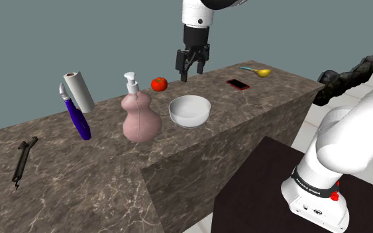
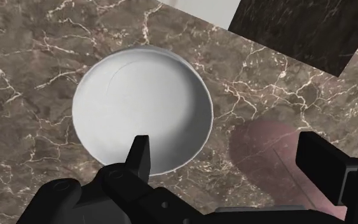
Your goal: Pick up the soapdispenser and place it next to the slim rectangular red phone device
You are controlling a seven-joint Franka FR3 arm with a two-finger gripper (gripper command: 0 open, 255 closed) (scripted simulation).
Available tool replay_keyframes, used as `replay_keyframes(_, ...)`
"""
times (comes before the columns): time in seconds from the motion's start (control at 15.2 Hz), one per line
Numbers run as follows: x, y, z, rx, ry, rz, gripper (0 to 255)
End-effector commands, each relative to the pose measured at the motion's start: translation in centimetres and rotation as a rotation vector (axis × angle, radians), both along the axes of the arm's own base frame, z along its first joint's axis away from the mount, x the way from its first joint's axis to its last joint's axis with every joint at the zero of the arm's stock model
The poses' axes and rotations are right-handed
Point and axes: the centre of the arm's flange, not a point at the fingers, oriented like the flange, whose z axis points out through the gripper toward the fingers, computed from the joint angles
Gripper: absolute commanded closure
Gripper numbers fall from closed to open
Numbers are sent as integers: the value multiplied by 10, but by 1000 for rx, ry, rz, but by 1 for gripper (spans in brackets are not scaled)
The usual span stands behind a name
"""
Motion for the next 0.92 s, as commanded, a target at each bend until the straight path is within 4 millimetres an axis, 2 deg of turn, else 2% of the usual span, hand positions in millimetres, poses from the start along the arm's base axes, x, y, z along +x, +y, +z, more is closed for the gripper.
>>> replay_keyframes(0.0, 15, 21, 6, -2, -7, -3, 0)
replay_keyframes(0.86, 112, 157, 39, -25, -48, -14, 0)
